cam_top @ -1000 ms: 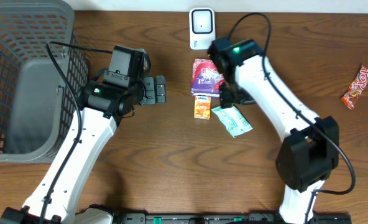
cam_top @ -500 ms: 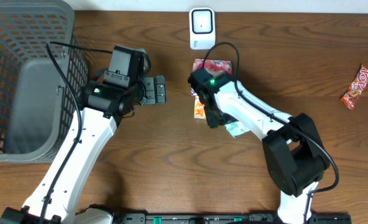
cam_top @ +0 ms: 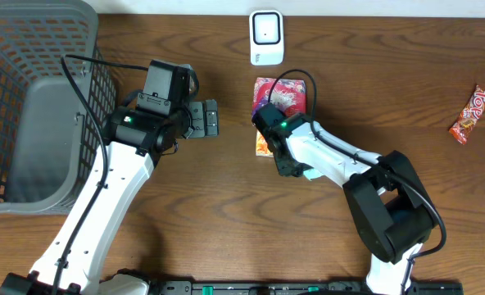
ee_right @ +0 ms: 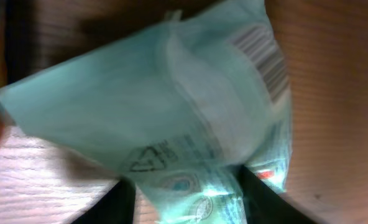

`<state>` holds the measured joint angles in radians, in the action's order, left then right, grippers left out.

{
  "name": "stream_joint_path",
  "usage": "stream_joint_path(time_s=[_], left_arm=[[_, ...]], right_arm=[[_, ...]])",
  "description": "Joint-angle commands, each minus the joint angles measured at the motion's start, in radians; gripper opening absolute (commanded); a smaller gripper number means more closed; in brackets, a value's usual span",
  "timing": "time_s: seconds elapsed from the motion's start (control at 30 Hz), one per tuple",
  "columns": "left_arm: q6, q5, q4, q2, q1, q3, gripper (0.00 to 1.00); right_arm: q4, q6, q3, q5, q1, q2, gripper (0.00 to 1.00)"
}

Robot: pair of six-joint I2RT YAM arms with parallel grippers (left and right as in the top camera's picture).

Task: Scan the item barcode
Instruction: 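Reach right gripper to the mint-green packet and grasp it, then drag green packet rightward and set it down with right gripper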

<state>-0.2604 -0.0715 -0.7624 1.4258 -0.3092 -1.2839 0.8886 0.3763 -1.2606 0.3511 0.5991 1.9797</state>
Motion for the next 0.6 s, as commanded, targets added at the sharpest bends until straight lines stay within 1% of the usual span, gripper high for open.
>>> stream_joint_path(time_s=[0.0, 0.03, 0.07, 0.17, 0.27, 0.33, 0.43, 0.57], left_arm=[[0.009, 0.013, -0.005, 0.005, 0.003, -0.013, 0.98], [0.009, 0.013, -0.005, 0.005, 0.003, -0.013, 0.98], [0.009, 0.013, -0.005, 0.005, 0.003, -0.013, 0.98], [0.009, 0.013, -0.005, 0.005, 0.003, -0.013, 0.98], [0.009, 0.013, -0.005, 0.005, 0.003, -0.013, 0.98], [0.009, 0.013, -0.005, 0.005, 0.003, -0.013, 0.98], [0.009, 0.013, -0.005, 0.005, 0.003, -0.013, 0.98], [0.009, 0.013, -0.005, 0.005, 0.003, -0.013, 0.98]], right_arm=[[-0.018, -0.007, 0.042, -0.109, -0.005, 0.035, 0.17], [-0.019, -0.007, 0.038, -0.139, -0.005, 0.035, 0.03], [-0.017, -0.008, 0.031, -0.173, -0.007, 0.034, 0.01], [-0.001, -0.008, -0.004, -0.282, -0.024, 0.034, 0.01], [0.052, -0.008, -0.068, -0.391, -0.056, 0.033, 0.01], [0.102, -0.044, -0.125, -0.500, -0.091, 0.032, 0.01], [0.158, -0.143, -0.190, -0.702, -0.150, 0.032, 0.01], [0.183, -0.359, -0.200, -1.080, -0.249, 0.033, 0.01]])
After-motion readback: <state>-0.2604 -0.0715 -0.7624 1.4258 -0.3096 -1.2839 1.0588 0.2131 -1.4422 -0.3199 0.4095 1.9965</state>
